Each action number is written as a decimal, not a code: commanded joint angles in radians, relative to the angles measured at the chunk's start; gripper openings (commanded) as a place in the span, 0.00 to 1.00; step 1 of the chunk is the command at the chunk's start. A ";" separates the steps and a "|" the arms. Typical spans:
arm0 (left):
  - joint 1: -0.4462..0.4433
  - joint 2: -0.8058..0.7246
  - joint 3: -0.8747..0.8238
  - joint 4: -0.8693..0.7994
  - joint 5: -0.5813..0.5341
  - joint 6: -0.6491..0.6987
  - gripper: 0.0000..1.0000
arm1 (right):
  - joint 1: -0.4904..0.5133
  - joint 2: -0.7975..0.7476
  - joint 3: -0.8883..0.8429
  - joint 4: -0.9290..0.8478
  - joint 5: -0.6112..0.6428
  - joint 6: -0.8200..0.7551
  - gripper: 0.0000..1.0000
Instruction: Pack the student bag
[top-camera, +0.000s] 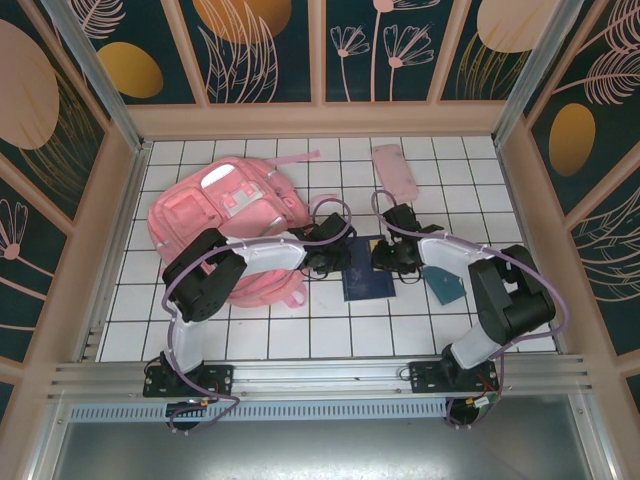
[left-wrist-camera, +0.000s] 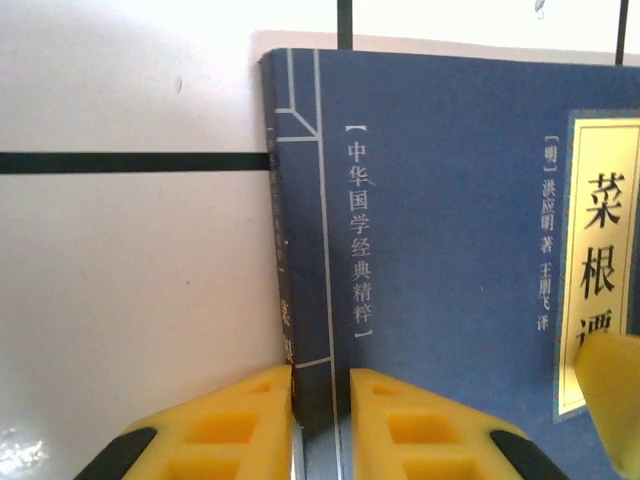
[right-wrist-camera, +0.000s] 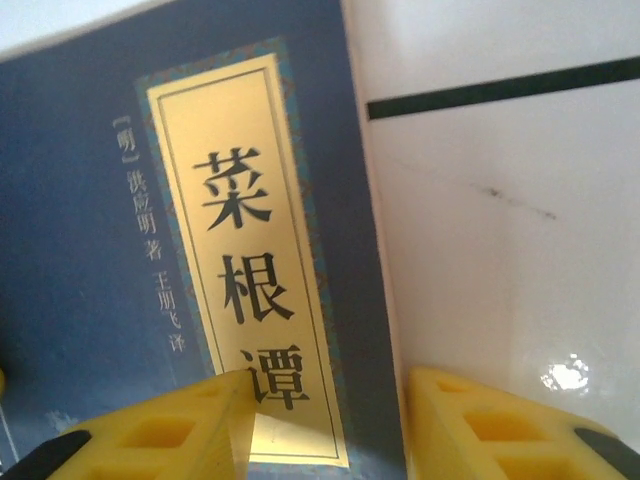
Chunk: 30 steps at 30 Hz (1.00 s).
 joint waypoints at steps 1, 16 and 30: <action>-0.004 0.038 0.019 -0.004 0.022 0.016 0.19 | 0.050 -0.007 0.046 -0.069 0.007 -0.020 0.39; -0.002 -0.002 0.025 -0.013 0.008 0.035 0.25 | 0.091 -0.101 0.132 -0.182 0.128 0.024 0.05; 0.118 -0.321 -0.063 0.107 0.150 0.097 0.80 | -0.081 -0.350 0.133 -0.064 -0.230 -0.029 0.00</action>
